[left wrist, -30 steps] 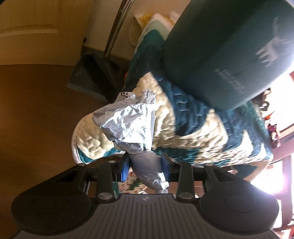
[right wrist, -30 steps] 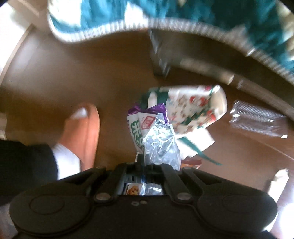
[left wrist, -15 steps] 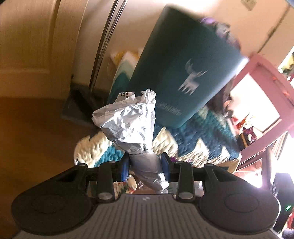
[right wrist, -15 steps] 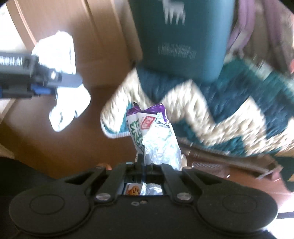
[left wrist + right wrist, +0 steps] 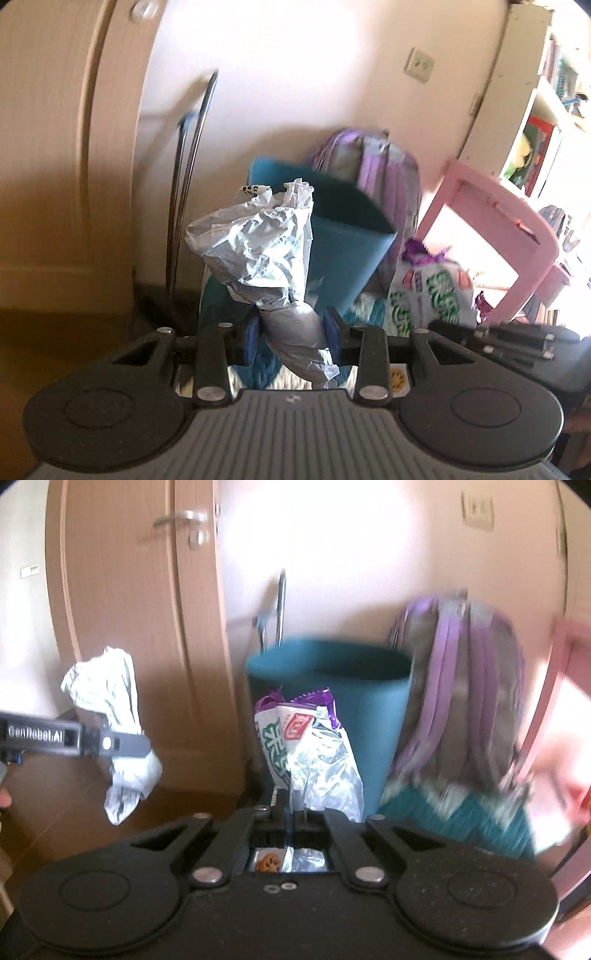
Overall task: Collect trash
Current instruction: 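Lift the foil and snack bag and carry both over the teal bin, then open both tools to drop the foil and snack bag into the bin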
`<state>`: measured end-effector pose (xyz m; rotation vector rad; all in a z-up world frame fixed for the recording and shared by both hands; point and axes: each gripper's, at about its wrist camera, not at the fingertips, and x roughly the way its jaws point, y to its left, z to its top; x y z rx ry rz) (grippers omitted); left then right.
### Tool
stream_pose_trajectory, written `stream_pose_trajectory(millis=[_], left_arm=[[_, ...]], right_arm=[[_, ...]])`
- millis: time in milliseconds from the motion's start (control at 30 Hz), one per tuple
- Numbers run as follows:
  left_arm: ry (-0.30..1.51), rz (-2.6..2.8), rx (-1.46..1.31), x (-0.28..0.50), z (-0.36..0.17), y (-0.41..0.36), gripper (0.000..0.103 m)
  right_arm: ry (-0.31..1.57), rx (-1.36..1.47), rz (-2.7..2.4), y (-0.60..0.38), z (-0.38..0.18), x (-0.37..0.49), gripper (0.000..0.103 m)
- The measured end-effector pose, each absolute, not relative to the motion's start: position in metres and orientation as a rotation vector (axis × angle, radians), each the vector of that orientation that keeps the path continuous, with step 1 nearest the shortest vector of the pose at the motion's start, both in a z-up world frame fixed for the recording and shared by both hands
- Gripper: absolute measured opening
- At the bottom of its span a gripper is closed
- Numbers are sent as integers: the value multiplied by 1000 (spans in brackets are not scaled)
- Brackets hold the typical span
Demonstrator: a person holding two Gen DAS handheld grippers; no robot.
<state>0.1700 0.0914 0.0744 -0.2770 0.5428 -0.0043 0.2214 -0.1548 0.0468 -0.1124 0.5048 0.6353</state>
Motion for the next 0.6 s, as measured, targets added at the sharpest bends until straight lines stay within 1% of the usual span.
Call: stream_pose_trajectory(millis=[233, 367, 500, 600], left_arm=[[470, -21, -217, 213, 128, 85, 35], [447, -32, -216, 255, 153, 81, 35], [429, -36, -188, 293, 163, 77, 35], [448, -38, -177, 325, 160, 76, 36]], right_arm=[[329, -133, 582, -152, 116, 263, 0], [256, -132, 551, -147, 145, 294, 0], [221, -131, 528, -134, 153, 324, 0], [222, -129, 515, -127, 147, 343, 0]])
